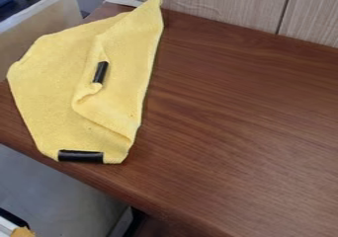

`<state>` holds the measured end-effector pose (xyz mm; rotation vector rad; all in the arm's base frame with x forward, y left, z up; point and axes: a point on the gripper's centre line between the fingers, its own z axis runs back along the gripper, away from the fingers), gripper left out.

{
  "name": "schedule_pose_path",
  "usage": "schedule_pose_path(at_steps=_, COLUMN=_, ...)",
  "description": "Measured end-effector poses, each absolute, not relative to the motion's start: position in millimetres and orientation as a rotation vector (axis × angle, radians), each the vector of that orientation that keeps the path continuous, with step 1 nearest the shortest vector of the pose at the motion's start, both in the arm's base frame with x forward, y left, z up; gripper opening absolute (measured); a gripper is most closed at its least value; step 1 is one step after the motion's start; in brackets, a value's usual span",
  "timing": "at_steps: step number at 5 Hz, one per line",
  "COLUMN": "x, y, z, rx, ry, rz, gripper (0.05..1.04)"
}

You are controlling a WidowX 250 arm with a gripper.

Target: Unfold the cloth from top right to bottom left

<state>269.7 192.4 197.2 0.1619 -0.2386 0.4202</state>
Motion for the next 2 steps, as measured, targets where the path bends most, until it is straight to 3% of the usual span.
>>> schedule_pose_path(at_steps=2, x=269.9, y=191.1, z=199.0, rx=0.161, ry=-0.242, rz=0.416, gripper=0.999)
